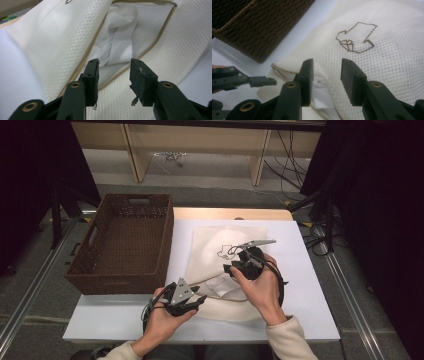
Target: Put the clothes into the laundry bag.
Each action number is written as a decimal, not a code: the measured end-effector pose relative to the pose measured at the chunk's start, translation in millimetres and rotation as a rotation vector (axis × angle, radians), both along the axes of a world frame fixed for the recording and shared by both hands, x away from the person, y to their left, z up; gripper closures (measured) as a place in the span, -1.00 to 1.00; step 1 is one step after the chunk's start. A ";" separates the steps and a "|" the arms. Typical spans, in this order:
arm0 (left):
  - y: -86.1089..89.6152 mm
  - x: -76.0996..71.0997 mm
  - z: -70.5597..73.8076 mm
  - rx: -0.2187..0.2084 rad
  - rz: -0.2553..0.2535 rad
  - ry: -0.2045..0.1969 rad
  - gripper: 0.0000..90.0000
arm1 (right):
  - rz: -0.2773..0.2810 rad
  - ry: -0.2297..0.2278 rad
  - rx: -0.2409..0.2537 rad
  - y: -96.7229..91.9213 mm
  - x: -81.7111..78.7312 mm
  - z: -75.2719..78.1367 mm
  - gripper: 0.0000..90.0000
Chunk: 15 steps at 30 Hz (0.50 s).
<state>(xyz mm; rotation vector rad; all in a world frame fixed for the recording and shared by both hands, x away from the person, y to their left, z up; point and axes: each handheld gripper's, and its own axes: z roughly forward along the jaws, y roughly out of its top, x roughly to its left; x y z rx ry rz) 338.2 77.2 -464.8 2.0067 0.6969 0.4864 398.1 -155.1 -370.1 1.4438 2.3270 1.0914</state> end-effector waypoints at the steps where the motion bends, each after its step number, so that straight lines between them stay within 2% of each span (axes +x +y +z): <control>1: 2.9 -1.5 -1.3 -0.024 0.024 0.014 0.26 | 0.000 0.000 0.000 0.0 0.0 0.0 0.42; 2: 8.9 -1.2 -1.4 -0.013 0.026 -0.002 0.21 | 0.021 -0.028 -0.015 1.2 1.0 -1.0 0.42; 3: 11.7 -2.0 -1.6 -0.023 0.039 0.002 0.06 | 0.043 -0.023 -0.012 5.5 0.4 -1.2 0.42; 5: 19.0 -2.7 -2.1 -0.045 0.048 -0.008 -0.02 | 0.042 -0.025 -0.007 9.6 -0.8 -1.4 0.41; 7: 23.9 -3.4 -1.4 -0.029 0.040 -0.018 -0.18 | 0.074 -0.032 -0.017 15.7 -0.7 -1.8 0.37; 9: 26.0 -5.7 -2.1 -0.033 0.039 -0.012 -0.33 | 0.084 -0.040 -0.023 20.4 -1.0 -2.4 0.31; 10: 27.9 -9.2 -3.8 -0.041 0.051 0.008 -0.38 | 0.081 -0.028 -0.016 25.6 -2.2 -3.0 0.26; 11: 27.9 -9.2 -3.8 -0.041 0.051 0.008 -0.43 | 0.081 -0.028 -0.016 25.6 -2.2 -3.0 0.26; 12: 30.3 -9.7 -4.4 -0.024 0.051 0.001 -0.43 | 0.097 -0.039 -0.021 27.1 -1.5 -3.9 0.25; 13: 32.7 -11.5 -7.4 -0.025 0.058 0.020 -0.48 | 0.098 -0.028 -0.011 31.0 -1.6 -4.8 0.20; 15: 33.7 -12.4 -9.0 -0.030 0.059 0.026 -0.50 | 0.105 -0.037 -0.023 33.4 -1.1 -4.6 0.16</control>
